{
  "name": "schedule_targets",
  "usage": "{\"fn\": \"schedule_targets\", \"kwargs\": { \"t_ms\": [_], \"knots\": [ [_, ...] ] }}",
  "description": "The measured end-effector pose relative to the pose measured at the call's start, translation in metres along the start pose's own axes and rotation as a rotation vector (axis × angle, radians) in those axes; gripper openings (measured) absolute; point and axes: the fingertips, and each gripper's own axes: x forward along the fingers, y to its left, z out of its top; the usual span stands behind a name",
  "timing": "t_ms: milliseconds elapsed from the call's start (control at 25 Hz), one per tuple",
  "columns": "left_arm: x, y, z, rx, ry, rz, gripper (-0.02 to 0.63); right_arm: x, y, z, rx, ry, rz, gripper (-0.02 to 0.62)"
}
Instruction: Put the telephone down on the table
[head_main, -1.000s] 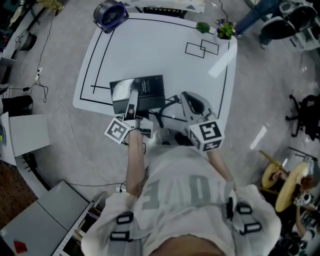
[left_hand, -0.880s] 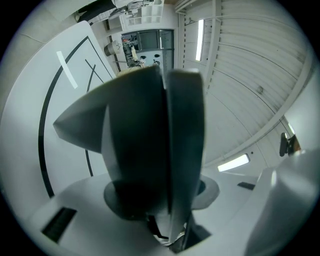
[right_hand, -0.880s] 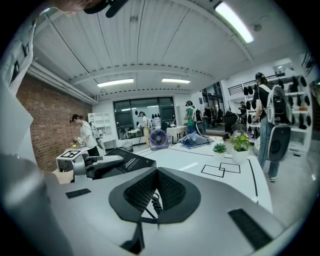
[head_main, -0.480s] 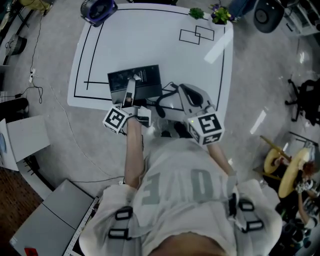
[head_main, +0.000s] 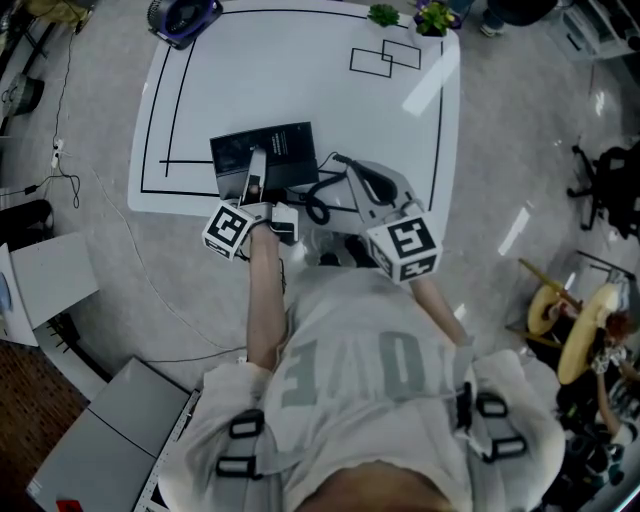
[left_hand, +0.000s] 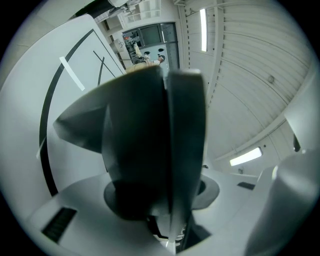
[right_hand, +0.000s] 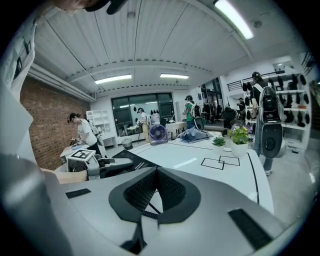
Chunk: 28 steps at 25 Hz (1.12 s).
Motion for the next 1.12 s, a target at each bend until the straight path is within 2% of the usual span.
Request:
{"fn": "schedule_targets", "kwargs": {
  "t_ms": [120, 560, 1120],
  "knots": [
    [0.002, 0.005, -0.004, 0.042, 0.022, 0.028, 0.167, 0.001, 0.002, -0.002, 0.002, 0.006, 0.008, 0.008],
    [0.007, 0.021, -0.005, 0.108, 0.049, 0.123, 0.167, 0.003, -0.003, -0.002, 0.019, 0.011, 0.011, 0.008],
    [0.010, 0.026, -0.007, 0.113, 0.079, 0.192, 0.169, 0.005, -0.006, -0.005, 0.027, 0.024, 0.016, 0.008]
  ]
}}
